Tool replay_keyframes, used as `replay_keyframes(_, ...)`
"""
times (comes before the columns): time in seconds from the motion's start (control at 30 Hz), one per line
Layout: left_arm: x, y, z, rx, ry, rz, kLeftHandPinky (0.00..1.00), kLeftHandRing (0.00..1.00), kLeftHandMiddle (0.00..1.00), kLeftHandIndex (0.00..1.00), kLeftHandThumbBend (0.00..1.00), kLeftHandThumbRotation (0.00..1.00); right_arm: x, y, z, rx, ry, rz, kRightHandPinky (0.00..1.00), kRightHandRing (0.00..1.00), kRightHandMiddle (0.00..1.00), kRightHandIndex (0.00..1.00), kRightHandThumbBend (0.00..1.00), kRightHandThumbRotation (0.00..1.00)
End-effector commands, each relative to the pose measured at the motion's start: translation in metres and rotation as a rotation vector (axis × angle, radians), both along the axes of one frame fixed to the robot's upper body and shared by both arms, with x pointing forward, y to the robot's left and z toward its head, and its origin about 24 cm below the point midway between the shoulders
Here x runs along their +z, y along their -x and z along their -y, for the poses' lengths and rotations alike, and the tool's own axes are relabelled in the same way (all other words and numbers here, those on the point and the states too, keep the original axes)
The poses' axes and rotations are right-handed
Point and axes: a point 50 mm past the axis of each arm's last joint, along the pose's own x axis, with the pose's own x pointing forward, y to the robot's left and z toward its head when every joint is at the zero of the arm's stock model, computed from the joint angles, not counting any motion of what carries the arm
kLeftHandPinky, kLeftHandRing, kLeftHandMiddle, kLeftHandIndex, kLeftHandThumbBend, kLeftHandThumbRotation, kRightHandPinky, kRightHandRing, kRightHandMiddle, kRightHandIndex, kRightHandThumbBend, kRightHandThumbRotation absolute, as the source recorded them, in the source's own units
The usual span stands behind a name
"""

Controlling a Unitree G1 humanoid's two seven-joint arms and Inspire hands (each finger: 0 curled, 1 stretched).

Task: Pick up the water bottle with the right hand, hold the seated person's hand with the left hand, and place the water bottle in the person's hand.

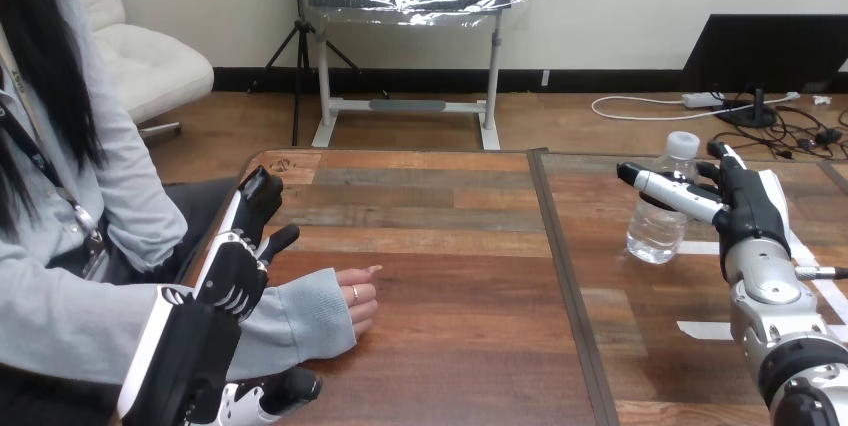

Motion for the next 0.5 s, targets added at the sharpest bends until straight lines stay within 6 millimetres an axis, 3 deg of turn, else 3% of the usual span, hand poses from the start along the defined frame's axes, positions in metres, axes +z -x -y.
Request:
replay_keyframes(0.0,0.0161,-0.0072,-0.0011,-0.008,-0.015,0.079,0.91,1.00,1.00,0.99,1.00,0.64,0.0285,-0.0217,-0.0158,0.022,-0.030,0.087,0.78,0.86,0.89,0.91,1.00,0.23)
replay_keyframes(0.47,0.0172,-0.0053,-0.0016,-0.001,-0.016,0.075,0.91,0.99,1.00,0.97,1.00,0.64,0.0291,-0.0231,-0.0213,-0.002,-0.023,0.102,0.50,0.60,0.65,0.68,0.99,0.03)
